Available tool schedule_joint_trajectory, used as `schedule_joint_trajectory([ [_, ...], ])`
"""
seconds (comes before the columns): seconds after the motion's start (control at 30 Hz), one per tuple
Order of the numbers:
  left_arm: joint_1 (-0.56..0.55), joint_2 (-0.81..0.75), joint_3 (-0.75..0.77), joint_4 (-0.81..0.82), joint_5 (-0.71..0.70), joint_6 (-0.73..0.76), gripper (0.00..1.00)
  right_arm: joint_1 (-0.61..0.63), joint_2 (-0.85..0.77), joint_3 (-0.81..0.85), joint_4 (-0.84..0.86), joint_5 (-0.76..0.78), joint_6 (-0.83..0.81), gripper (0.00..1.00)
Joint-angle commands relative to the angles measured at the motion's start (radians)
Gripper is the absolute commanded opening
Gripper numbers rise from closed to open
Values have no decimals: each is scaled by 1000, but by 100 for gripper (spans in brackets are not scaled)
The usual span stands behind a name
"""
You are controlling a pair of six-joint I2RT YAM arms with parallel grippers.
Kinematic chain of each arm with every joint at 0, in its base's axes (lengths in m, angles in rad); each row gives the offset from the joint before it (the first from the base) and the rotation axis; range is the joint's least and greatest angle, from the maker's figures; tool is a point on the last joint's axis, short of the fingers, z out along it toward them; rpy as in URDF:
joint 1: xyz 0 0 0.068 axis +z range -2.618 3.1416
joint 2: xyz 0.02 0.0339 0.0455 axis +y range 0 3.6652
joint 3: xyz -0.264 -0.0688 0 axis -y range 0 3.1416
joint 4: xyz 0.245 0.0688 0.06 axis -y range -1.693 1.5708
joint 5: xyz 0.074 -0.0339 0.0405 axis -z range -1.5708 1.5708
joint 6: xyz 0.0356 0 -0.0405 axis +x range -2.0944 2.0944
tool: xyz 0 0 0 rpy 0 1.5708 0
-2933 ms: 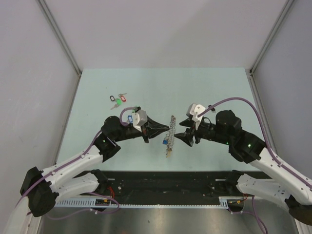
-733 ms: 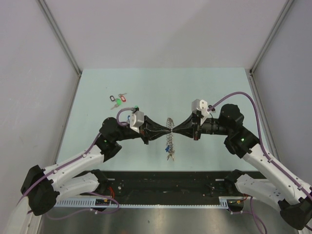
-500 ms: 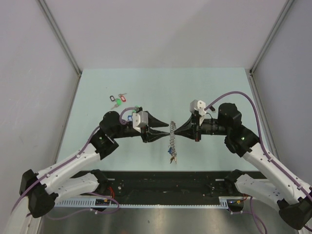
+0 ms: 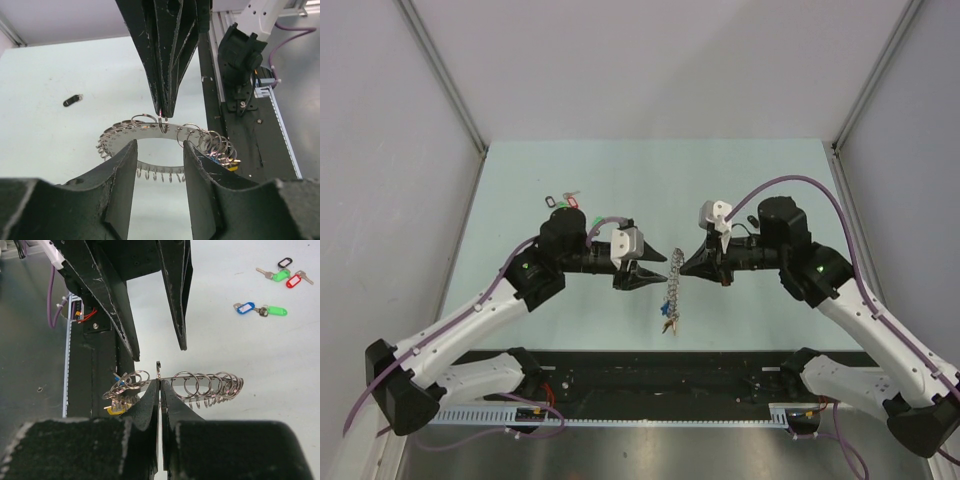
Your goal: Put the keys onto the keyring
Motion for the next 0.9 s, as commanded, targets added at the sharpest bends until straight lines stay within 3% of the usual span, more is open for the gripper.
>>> schedule_joint_trajectory([
  [0.0,-15,21,68,-72,45,58,46,22,18,84,-62,31,-63,0],
  [0.63,-28,49,57,-23,31,13,35,94,74,140,-109,127,-103,0],
  [0.87,-30,57,60,-25,28,9,26,106,83,143,-112,143,-107,0],
])
